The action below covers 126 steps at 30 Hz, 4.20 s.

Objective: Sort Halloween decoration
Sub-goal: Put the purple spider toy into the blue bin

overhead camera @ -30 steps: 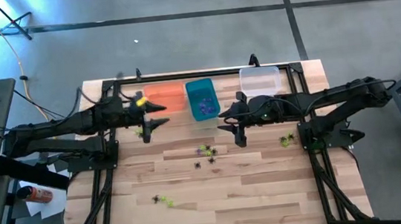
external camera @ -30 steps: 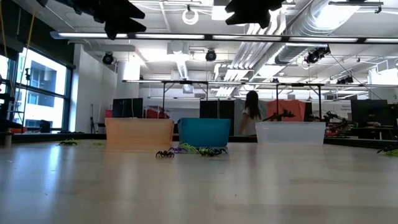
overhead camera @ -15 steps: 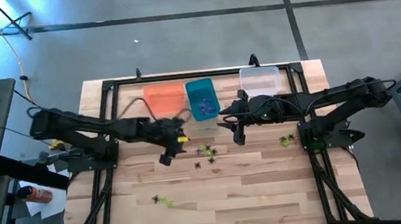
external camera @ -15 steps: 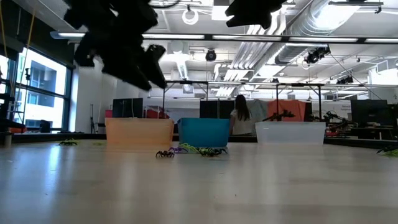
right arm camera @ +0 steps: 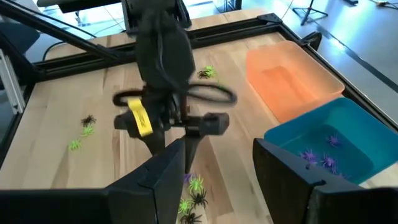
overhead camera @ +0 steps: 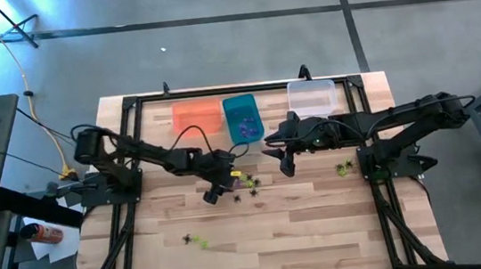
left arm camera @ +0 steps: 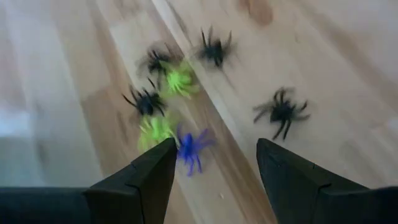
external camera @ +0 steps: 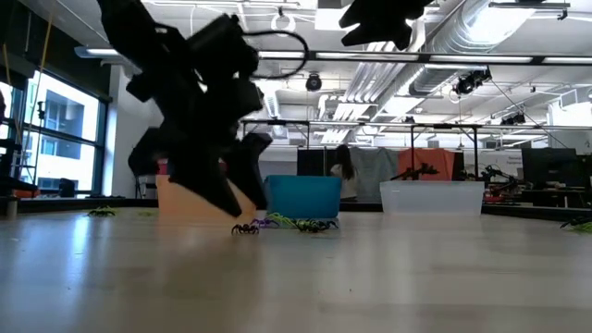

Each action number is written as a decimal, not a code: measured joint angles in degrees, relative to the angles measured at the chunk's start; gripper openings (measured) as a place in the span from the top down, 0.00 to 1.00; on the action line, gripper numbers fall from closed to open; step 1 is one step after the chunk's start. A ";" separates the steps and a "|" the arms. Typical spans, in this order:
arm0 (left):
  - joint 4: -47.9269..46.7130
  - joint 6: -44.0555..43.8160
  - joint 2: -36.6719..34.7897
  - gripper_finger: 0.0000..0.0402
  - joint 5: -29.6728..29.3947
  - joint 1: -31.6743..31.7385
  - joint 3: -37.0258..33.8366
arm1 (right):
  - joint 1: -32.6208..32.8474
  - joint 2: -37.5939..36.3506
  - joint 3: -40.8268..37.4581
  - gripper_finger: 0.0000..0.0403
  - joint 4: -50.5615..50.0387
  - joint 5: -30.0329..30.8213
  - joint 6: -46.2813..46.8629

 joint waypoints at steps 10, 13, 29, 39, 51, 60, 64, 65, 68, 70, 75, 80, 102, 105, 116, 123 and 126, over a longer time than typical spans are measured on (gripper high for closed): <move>4.32 -1.42 4.03 0.47 0.87 2.52 0.08 | -0.01 0.00 0.02 0.54 -0.05 -0.24 1.62; 5.18 -1.40 4.01 0.48 0.27 3.40 0.00 | 0.00 0.00 0.02 0.54 -0.05 -0.22 1.62; 4.75 -2.90 3.99 0.99 -0.65 5.08 -0.05 | -0.06 0.02 0.04 0.54 -0.05 -0.17 1.94; 5.80 -7.78 3.99 0.99 -0.36 4.61 -0.07 | -0.15 0.02 0.07 0.54 -0.07 -0.15 2.45; -0.01 -13.43 -3.04 1.00 3.24 6.80 -0.32 | -0.15 0.04 0.11 0.54 -0.44 0.04 2.96; 5.28 -8.86 -1.80 0.92 2.45 6.34 0.15 | -0.15 0.04 0.11 0.54 -1.19 0.02 3.50; 4.67 -7.90 1.40 0.79 1.49 5.70 2.23 | -0.15 0.04 0.11 0.54 -1.61 0.02 3.41; 4.73 -7.87 2.27 0.76 1.49 5.66 2.89 | -0.15 0.04 0.11 0.54 -1.78 0.02 3.41; 3.28 -8.81 3.95 0.67 2.14 5.57 4.55 | -0.15 0.04 0.11 0.54 -2.07 0.00 3.57; 2.32 -9.25 4.11 0.62 2.73 5.57 5.12 | -0.15 0.04 0.11 0.54 -2.53 0.00 4.42; 1.85 -8.17 4.08 0.55 2.89 5.57 5.16 | -0.15 0.52 0.11 0.54 -3.05 -0.04 4.85; -0.47 -4.43 4.42 0.54 2.87 5.57 5.17 | -0.15 2.38 0.09 0.54 -3.50 -0.22 4.85; -2.85 -9.81 8.16 0.98 3.88 6.92 5.48 | -0.01 4.44 0.09 0.54 -0.36 -0.63 4.42; -5.45 -10.30 6.51 0.96 3.52 7.70 5.28 | -0.02 4.44 0.09 0.54 -0.36 -0.63 4.42; -9.22 -13.77 -2.64 0.99 14.48 11.13 5.00 | -0.09 4.44 0.07 0.54 1.55 -0.67 2.69; -6.78 -12.29 -3.84 1.00 13.55 8.39 5.09 | -0.03 8.10 0.00 0.54 0.74 -6.71 3.72; -7.47 -12.07 -4.62 1.00 12.78 7.59 5.07 | 0.00 10.19 0.00 0.54 0.75 -9.00 3.57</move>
